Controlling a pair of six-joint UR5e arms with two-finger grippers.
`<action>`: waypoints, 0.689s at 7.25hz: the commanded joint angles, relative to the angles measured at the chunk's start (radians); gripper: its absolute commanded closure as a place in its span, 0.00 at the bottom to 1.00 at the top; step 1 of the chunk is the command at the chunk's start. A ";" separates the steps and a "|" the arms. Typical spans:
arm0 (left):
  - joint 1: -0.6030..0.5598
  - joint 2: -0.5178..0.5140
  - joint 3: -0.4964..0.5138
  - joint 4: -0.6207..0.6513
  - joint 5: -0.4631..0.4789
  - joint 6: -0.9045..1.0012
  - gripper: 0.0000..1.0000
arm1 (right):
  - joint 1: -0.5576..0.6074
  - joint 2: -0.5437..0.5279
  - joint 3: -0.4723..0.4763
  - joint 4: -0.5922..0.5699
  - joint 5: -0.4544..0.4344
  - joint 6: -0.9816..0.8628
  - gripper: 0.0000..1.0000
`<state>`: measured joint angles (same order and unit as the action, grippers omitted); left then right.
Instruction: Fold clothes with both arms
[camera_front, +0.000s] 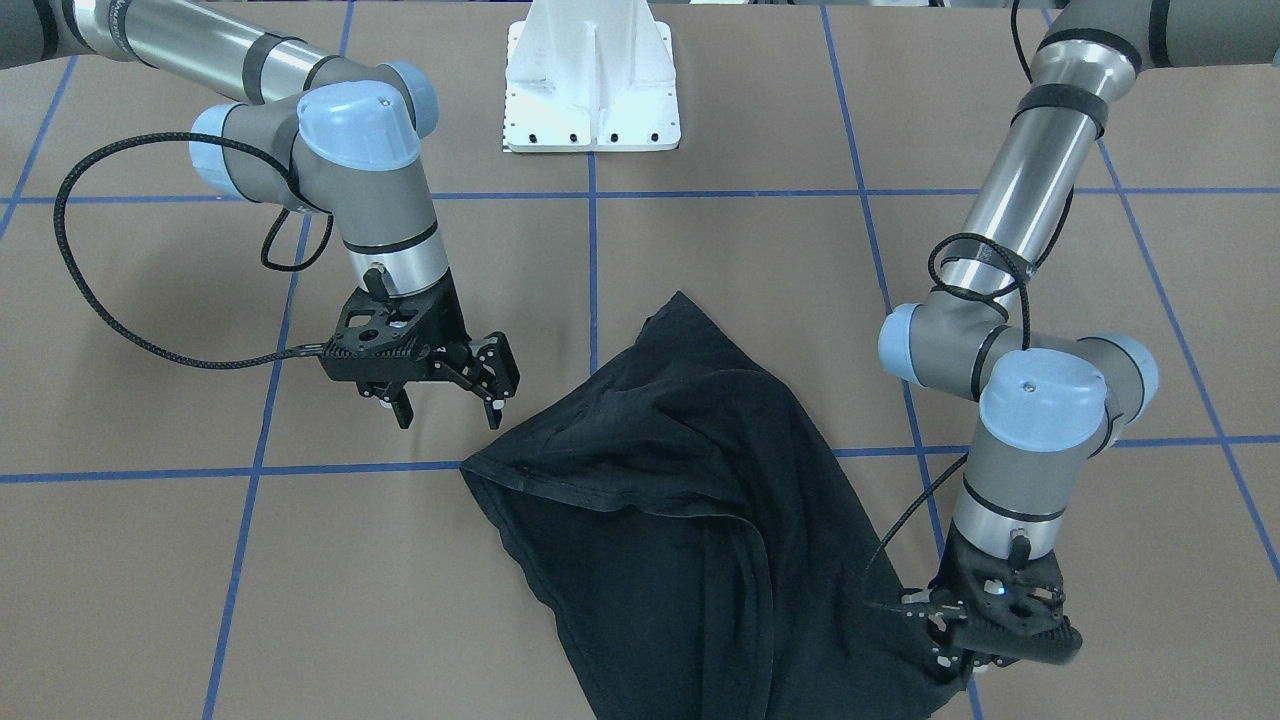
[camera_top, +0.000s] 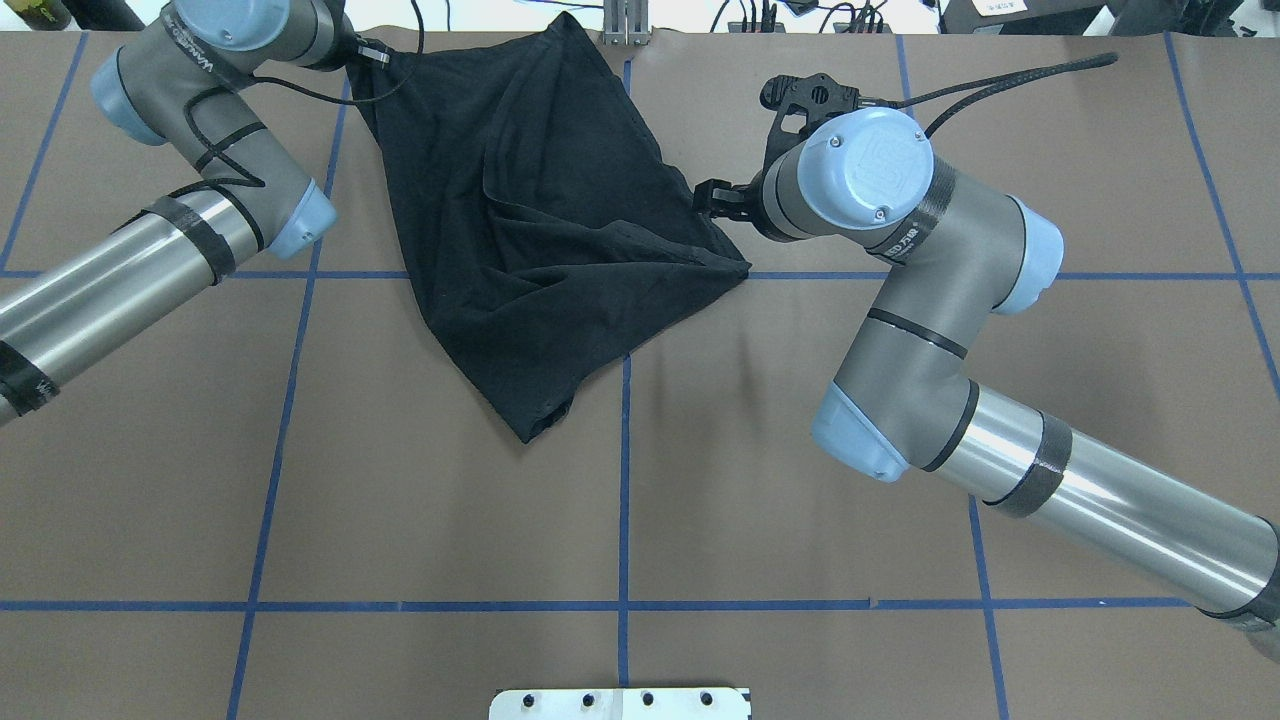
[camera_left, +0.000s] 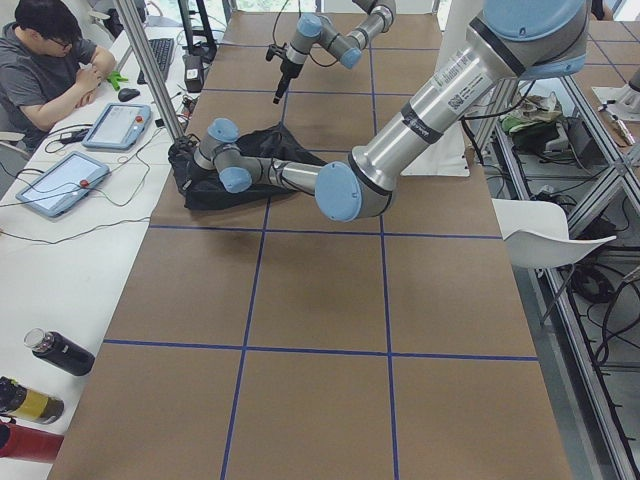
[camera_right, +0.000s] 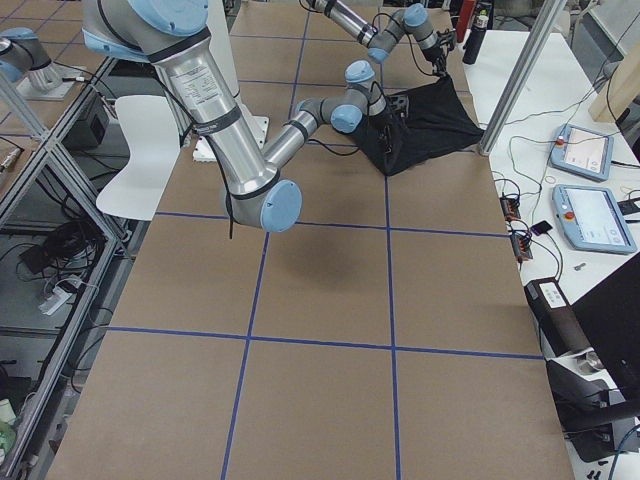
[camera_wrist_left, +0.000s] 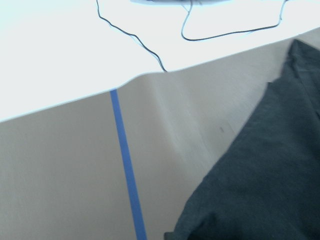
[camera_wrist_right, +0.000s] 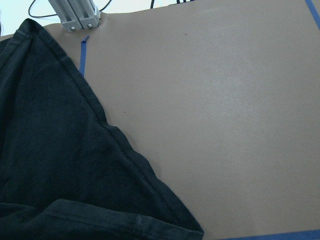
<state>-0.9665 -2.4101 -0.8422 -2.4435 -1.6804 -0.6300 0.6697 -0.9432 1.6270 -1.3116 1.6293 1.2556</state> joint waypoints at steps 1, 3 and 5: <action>-0.029 0.128 -0.148 -0.084 -0.075 0.003 0.00 | -0.010 0.021 -0.012 -0.003 -0.003 -0.004 0.00; -0.060 0.263 -0.329 -0.081 -0.225 -0.008 0.00 | -0.010 0.187 -0.202 -0.003 -0.038 0.060 0.01; -0.060 0.299 -0.380 -0.080 -0.228 -0.014 0.00 | -0.018 0.285 -0.349 -0.005 -0.040 0.290 0.03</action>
<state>-1.0245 -2.1344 -1.1883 -2.5247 -1.8998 -0.6397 0.6575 -0.7119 1.3584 -1.3149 1.5932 1.4214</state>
